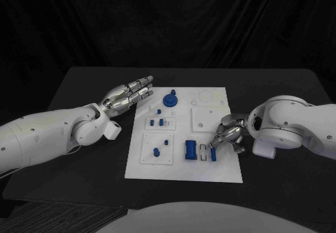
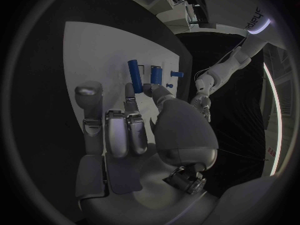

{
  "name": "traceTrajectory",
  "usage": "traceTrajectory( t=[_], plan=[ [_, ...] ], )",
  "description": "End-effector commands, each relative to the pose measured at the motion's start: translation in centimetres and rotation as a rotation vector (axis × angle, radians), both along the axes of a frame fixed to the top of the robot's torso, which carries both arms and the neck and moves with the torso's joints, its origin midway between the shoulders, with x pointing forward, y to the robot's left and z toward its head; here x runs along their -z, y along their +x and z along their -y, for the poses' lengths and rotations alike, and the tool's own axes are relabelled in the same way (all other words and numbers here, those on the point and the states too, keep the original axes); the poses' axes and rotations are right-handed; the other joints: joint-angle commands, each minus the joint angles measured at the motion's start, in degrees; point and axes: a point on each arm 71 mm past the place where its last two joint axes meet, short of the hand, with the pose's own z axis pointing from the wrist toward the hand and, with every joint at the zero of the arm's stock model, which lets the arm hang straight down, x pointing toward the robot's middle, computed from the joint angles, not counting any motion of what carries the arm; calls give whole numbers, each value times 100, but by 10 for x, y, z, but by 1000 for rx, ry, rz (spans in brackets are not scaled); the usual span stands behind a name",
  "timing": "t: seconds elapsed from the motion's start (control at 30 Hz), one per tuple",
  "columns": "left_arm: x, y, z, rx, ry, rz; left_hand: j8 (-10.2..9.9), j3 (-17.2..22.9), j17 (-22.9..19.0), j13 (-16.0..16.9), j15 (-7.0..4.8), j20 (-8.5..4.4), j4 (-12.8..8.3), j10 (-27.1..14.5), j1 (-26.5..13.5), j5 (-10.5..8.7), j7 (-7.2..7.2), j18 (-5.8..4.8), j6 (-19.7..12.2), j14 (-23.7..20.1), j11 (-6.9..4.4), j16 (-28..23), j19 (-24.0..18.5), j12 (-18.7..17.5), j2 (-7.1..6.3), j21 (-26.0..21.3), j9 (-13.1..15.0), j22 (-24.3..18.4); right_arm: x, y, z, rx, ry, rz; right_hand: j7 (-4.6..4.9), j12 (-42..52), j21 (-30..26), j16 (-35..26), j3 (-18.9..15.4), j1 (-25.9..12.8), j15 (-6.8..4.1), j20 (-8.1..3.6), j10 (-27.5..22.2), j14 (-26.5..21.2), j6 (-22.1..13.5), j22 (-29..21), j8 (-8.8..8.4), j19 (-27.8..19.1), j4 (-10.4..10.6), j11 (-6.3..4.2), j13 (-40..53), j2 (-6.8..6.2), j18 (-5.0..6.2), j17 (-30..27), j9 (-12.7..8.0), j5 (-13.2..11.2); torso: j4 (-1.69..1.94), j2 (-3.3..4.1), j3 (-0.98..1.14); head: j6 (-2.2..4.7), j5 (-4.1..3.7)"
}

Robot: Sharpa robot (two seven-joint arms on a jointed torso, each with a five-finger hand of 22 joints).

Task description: Assemble the parts on the task board

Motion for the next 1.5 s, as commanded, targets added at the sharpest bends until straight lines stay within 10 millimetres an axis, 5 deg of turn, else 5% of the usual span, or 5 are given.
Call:
traceTrajectory(
  t=[0.03, 0.4, 0.57, 1.0, 1.5],
  plan=[
    [0, -1, 2, 18, -12, -2, 25, 45, -9, 6, 48, 43, -18, 16, 75, 53, 16, 51, 31, 17, 31, -21, 14, 3, 12, 9, 5, 8, 0, 1, -2, 30, 22, -9, 5, 21, 4, -11, 373, -1, -20, 29, 623, 348, -42, 358, 36, -1, -338, 7, 1510, 47, 35, -3, 11, -41, 1, 3, -1, -1, 0],
    [0, -1, 3, 22, -12, -6, 24, 77, -9, 7, 73, 56, -29, 19, 134, 118, 22, 42, 27, 17, 33, -21, 20, 3, 12, 15, 5, 21, 1, 5, -8, 45, 43, -7, 7, 21, -1, -16, 395, -17, -18, 31, 623, 345, -58, 358, 42, -2, -324, 10, 1510, 73, 35, -17, 22, -76, -7, 1, -1, -1, 7],
    [0, -1, 3, 25, -12, -7, 24, 83, -9, 7, 80, 58, -31, 18, 146, 134, 24, 39, 28, 17, 37, -21, 20, 3, 10, 15, 5, 21, 2, 7, -10, 40, 39, -14, 9, 21, -42, -24, 386, -126, -11, 41, 623, 339, -129, 352, 60, -8, -253, 15, 1510, 84, 39, -46, 66, -477, -4, 1, 2, -1, 12],
    [1, -1, 4, 28, -12, -10, 24, 87, -9, 7, 96, 64, -22, 19, 150, 129, 24, 30, 28, 17, 36, -21, 20, 3, 13, 15, 5, 20, 5, 9, -11, 30, 24, -30, 13, 21, -67, -24, 386, -159, -8, 44, 623, 339, -157, 347, 62, -10, -228, 19, 1510, 92, 43, -47, 76, -554, -2, -3, 0, -1, 23],
    [1, -1, 4, 32, -11, -15, 24, 91, -9, 7, 114, 70, -18, 19, 155, 134, 23, 21, 27, 17, 36, -21, 20, 3, 14, 15, 5, 18, 9, 8, -13, 21, 16, -46, -6, 21, -154, -27, 386, -218, -11, 47, 623, 336, -179, 321, 122, -16, -150, 9, 1510, 159, 53, -67, 138, -1031, -6, -2, 2, -1, 20]
  ],
)
